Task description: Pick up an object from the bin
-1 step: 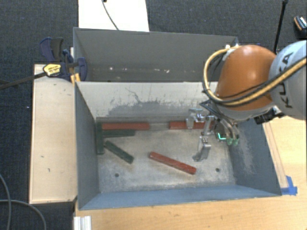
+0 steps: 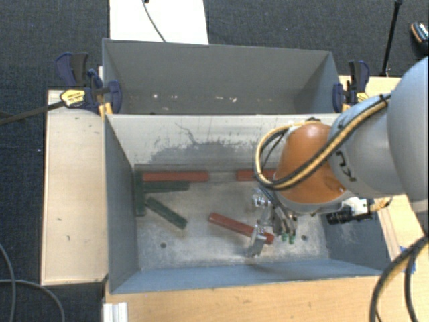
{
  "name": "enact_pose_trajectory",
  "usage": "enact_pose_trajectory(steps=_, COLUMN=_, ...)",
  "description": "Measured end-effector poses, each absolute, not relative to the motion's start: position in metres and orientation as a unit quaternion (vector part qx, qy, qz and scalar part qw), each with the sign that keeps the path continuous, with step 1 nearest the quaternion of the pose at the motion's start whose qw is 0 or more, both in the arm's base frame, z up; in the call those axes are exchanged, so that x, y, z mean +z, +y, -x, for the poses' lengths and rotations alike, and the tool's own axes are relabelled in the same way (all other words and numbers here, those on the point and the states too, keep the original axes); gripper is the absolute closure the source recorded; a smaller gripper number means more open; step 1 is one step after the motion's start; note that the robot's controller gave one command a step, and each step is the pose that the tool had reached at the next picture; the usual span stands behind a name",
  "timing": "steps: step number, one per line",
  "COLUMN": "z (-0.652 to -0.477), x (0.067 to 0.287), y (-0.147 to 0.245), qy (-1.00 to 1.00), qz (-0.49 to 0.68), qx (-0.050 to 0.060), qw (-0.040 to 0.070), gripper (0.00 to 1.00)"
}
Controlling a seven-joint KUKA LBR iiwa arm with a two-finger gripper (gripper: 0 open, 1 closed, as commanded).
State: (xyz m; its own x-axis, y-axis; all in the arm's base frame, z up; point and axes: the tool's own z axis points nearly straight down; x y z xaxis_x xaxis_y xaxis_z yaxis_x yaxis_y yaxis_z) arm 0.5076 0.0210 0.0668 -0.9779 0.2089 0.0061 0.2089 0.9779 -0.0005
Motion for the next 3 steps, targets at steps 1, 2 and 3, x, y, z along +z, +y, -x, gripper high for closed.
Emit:
enact_pose_trajectory(steps=1, z=-0.482, x=0.101, y=0.045, qy=-0.997, qz=0.077, qx=-0.001, qw=0.001, gripper=0.00)
enact_pose_trajectory(steps=2, z=-0.487, x=0.100, y=0.045, qy=-0.989, qz=0.150, qx=-0.001, qw=-0.002, gripper=0.00)
enact_pose_trajectory(steps=3, z=-0.475, x=0.069, y=0.058, qy=-0.954, qz=0.299, qx=0.001, qw=0.002, gripper=0.00)
